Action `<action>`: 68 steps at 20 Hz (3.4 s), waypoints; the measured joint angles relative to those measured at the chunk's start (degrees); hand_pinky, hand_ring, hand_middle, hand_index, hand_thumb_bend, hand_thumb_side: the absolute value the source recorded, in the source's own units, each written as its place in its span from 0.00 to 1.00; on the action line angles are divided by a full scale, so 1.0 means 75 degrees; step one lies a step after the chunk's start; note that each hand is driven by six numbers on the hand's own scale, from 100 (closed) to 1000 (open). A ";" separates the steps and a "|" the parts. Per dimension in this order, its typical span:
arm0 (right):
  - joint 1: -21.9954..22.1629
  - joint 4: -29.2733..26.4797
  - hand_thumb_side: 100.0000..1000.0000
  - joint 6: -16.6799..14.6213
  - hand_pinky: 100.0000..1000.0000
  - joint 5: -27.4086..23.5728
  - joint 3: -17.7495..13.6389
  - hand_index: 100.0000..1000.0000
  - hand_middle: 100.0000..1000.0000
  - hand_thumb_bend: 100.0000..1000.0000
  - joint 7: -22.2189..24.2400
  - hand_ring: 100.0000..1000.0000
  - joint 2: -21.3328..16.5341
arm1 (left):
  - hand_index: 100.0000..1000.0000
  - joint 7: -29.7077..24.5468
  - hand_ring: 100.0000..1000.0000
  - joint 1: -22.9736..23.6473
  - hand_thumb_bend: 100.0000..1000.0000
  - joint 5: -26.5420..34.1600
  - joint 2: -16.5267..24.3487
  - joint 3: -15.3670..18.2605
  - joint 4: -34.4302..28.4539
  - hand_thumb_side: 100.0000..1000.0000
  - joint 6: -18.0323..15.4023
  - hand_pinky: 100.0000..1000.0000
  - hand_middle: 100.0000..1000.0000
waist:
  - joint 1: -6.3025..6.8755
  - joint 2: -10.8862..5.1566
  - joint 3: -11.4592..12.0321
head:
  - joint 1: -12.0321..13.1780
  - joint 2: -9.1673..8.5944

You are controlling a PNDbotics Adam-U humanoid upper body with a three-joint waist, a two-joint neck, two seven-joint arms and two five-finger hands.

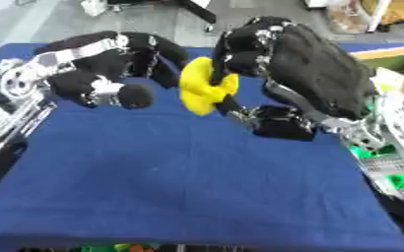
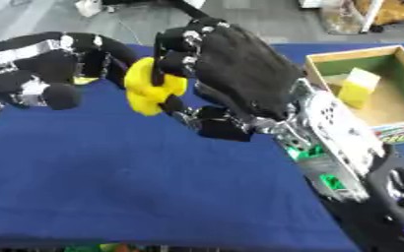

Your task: Pick up the objects with one hand, pass them to the other hand, and then place them into the box on the other side of the table.

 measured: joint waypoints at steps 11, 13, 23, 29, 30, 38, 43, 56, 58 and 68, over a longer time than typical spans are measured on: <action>0.0632 0.0000 0.00 0.0665 0.63 0.0478 -0.1011 0.34 0.52 0.10 -0.0695 0.51 -0.1313 | 0.83 0.1541 0.71 0.0963 0.66 -0.0619 0.0324 0.1171 0.0709 0.54 -0.0452 0.76 0.74 | -0.0014 0.0000 -0.0025 | 0.0000 0.0000; 0.0809 0.0002 0.00 0.0963 0.63 0.0625 -0.1329 0.34 0.52 0.10 -0.0876 0.51 -0.1574 | 0.82 0.1792 0.70 0.1146 0.63 -0.0629 0.0323 0.1371 0.0792 0.54 -0.0513 0.75 0.72 | -0.0019 0.0000 -0.0026 | -0.0002 0.0000; 0.0788 0.2955 0.00 0.2461 0.65 0.1554 -0.2803 0.32 0.52 0.17 -0.2128 0.49 -0.2033 | 0.80 0.2593 0.67 0.1951 0.60 -0.0714 0.0051 0.1917 0.0854 0.54 -0.0422 0.74 0.69 | -0.0019 0.0000 0.0045 | -0.0158 0.0001; 0.0175 0.5795 0.00 0.2416 0.66 0.1779 -0.3304 0.36 0.55 0.12 -0.3009 0.49 -0.1941 | 0.79 0.2815 0.66 0.2263 0.60 -0.0645 -0.0189 0.2148 0.0659 0.54 -0.0457 0.73 0.67 | -0.0016 0.0000 0.0117 | -0.0430 0.0003; 0.0123 0.6102 0.01 0.2416 0.66 0.1798 -0.3370 0.37 0.55 0.12 -0.3116 0.49 -0.1920 | 0.79 0.2842 0.66 0.2299 0.60 -0.0631 -0.0222 0.2181 0.0634 0.54 -0.0461 0.73 0.67 | -0.0016 0.0000 0.0124 | -0.0508 0.0003; -0.0241 0.8170 0.34 0.2441 0.71 0.1749 -0.3858 0.67 0.66 0.35 -0.3524 0.56 -0.1847 | 0.79 0.2999 0.66 0.2529 0.60 -0.0573 -0.0367 0.2368 0.0476 0.54 -0.0503 0.73 0.67 | -0.0017 0.0000 0.0225 | -0.1199 0.0003; -0.0177 0.8446 0.55 0.2381 0.77 0.1353 -0.3989 0.90 0.80 0.49 -0.3139 0.69 -0.1853 | 0.79 0.3045 0.66 0.2632 0.60 -0.0573 -0.0369 0.2427 0.0487 0.54 -0.0497 0.73 0.67 | -0.0018 0.0000 0.0242 | -0.1355 0.0003; 0.1069 0.5533 0.30 0.1959 0.77 -0.1167 -0.4204 0.77 0.80 0.23 -0.3830 0.62 -0.2065 | 0.78 0.3245 0.65 0.2630 0.60 -0.0899 -0.0352 0.2654 0.0919 0.52 -0.0496 0.73 0.66 | -0.0018 0.0002 0.0213 | -0.1497 0.0004; 0.1363 0.4877 0.27 0.1653 0.76 -0.1777 -0.4193 0.75 0.77 0.16 -0.4159 0.58 -0.2065 | 0.78 0.3332 0.65 0.2555 0.59 -0.1073 -0.0312 0.2703 0.1076 0.51 -0.0488 0.72 0.66 | -0.0018 0.0003 0.0199 | -0.1494 0.0004; 0.2540 0.1961 0.26 0.0520 0.73 -0.3633 -0.3676 0.72 0.73 0.07 -0.4019 0.53 -0.1923 | 0.78 0.3564 0.65 0.1496 0.55 -0.2720 0.0422 0.2674 0.2663 0.35 -0.0348 0.75 0.66 | -0.0016 0.0003 0.0031 | -0.1196 0.0004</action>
